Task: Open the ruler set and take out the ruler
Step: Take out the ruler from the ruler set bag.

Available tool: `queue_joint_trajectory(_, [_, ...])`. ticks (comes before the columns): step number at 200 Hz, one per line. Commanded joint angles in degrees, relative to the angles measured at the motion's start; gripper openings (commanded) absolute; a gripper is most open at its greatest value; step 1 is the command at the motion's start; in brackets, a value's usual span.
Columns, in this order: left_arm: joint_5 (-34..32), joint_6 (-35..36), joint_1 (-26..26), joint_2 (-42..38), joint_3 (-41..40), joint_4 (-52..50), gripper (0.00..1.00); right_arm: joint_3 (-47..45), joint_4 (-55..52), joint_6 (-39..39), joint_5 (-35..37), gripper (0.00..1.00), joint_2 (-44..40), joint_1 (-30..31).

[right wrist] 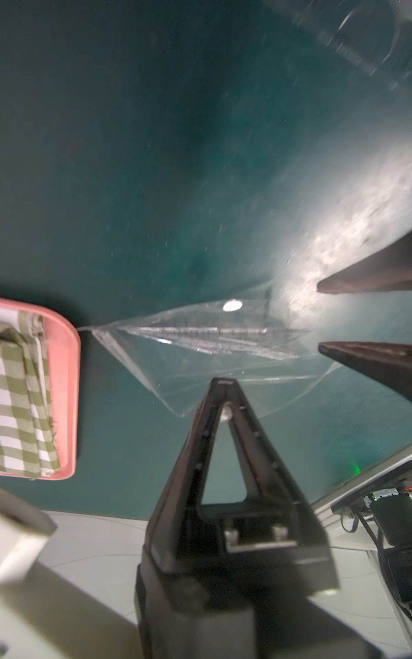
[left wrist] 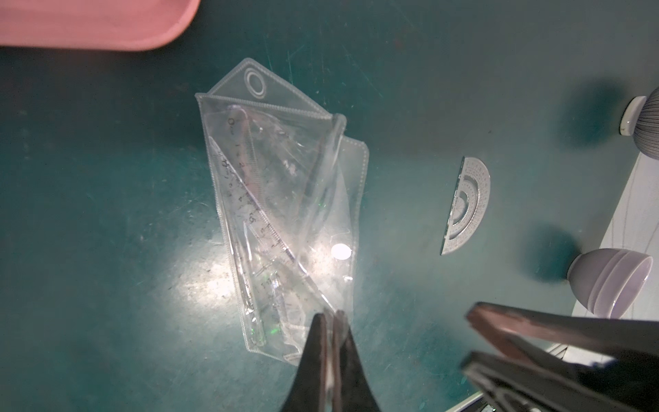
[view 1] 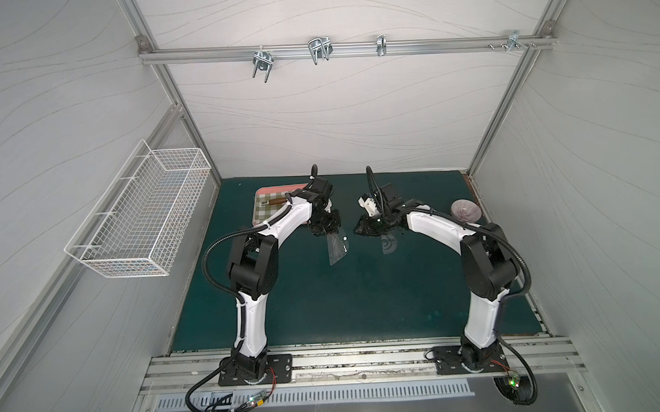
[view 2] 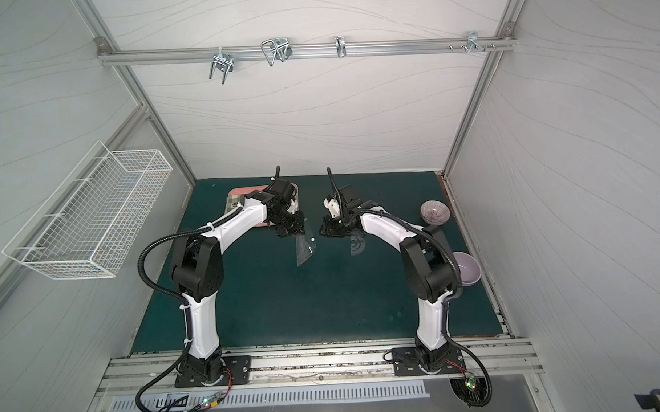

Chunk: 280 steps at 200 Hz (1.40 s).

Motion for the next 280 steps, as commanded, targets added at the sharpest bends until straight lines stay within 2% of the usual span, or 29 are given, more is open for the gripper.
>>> queue_joint_trajectory(1, [0.86, -0.21, 0.02, -1.04, -0.52, 1.21, 0.0, 2.41, 0.47, 1.4, -2.21, 0.26, 2.91, 1.2])
queue_joint_trajectory(134, [1.71, -0.67, -0.33, -1.52, -0.88, 2.21, 0.0, 5.56, 1.02, 2.54, -6.23, 0.24, 11.91, 4.73])
queue_joint_trajectory(280, [1.54, -0.8, -0.35, -2.74, -1.26, 2.56, 0.0, 4.1, -0.66, 2.28, -8.59, 0.23, 13.39, 6.05])
